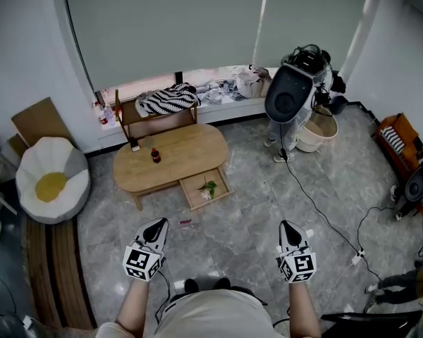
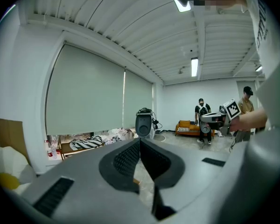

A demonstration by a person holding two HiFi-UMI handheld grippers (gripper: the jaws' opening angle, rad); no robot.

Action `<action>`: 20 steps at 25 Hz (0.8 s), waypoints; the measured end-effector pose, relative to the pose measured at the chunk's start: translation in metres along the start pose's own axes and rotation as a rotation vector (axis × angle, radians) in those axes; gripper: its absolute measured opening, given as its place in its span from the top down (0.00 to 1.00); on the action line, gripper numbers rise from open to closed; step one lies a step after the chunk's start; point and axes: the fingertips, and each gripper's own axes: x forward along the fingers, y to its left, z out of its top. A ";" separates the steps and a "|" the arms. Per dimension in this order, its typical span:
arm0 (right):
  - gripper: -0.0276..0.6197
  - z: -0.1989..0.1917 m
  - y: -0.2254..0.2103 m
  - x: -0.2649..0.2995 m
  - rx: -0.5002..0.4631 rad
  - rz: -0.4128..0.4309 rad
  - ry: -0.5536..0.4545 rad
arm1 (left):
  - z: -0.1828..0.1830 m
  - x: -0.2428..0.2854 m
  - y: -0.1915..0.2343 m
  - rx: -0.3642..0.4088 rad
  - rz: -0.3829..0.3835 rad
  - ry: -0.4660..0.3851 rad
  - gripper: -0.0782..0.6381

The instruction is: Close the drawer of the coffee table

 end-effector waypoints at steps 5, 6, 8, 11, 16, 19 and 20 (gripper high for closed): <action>0.93 -0.005 -0.006 -0.005 0.012 0.000 -0.003 | -0.003 -0.001 -0.009 0.002 0.008 0.004 0.86; 0.93 -0.006 -0.007 -0.006 0.013 0.002 -0.003 | -0.004 -0.001 -0.011 0.001 0.010 0.005 0.86; 0.93 -0.007 -0.009 -0.006 0.013 0.006 -0.004 | -0.005 -0.001 -0.013 0.001 0.012 0.007 0.86; 0.93 -0.007 -0.010 -0.005 0.014 0.013 -0.009 | -0.007 0.000 -0.015 0.004 0.018 0.012 0.86; 0.93 -0.010 -0.018 -0.002 0.013 0.031 -0.011 | -0.007 0.006 -0.021 0.005 0.029 0.021 0.86; 0.93 -0.010 -0.022 -0.003 0.016 0.044 -0.020 | -0.006 0.008 -0.027 0.006 0.039 0.021 0.86; 0.93 -0.011 -0.023 -0.004 0.018 0.050 -0.024 | -0.006 0.009 -0.028 0.006 0.043 0.020 0.86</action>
